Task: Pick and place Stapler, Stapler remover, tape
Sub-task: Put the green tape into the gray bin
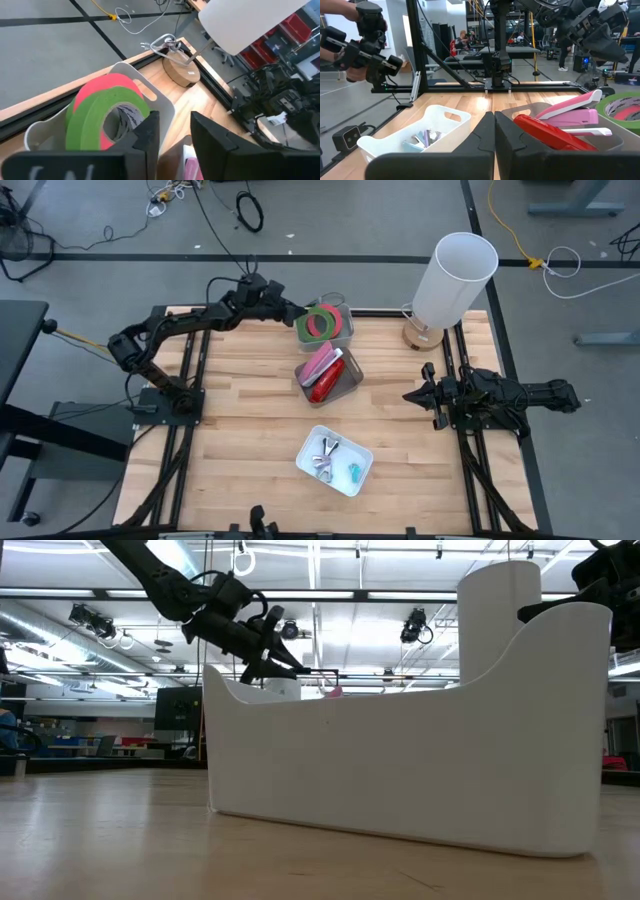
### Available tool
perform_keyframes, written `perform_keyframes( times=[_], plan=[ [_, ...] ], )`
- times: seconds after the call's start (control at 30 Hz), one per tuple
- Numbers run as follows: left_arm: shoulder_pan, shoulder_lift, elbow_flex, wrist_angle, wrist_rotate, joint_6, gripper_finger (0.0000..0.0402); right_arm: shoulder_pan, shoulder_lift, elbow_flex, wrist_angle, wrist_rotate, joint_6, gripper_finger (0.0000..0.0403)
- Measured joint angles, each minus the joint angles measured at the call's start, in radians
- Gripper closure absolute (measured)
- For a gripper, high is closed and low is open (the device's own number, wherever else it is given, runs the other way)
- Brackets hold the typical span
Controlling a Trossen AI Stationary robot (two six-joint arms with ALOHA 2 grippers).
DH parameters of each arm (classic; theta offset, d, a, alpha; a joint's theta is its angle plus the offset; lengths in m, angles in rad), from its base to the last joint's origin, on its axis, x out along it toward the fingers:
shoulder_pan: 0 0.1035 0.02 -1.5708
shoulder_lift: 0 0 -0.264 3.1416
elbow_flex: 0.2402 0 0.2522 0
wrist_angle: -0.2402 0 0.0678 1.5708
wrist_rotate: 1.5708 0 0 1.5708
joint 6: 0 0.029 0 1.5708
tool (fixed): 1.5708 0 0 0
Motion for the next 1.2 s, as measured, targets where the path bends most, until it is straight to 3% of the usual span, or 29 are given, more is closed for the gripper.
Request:
perform_keyframes(
  times=[0.47, 0.7, 1.2],
  plan=[
    [-0.025, 0.037, -0.001, -0.117, -0.047, 0.042, 0.0344, 0.0, 0.0, 0.0, 0.0, 0.0, 0.0, 0.0401],
    [-0.037, 0.091, -0.001, -0.118, -0.066, 0.041, 0.0349, 0.0, 0.0, 0.0, 0.0, 0.0, 0.0, 0.0401],
    [-0.036, 0.116, -0.002, -0.164, -0.253, 0.042, 0.0349, 0.0, 0.0, 0.0, 0.0, 0.0, 0.0, 0.0401]
  ],
)
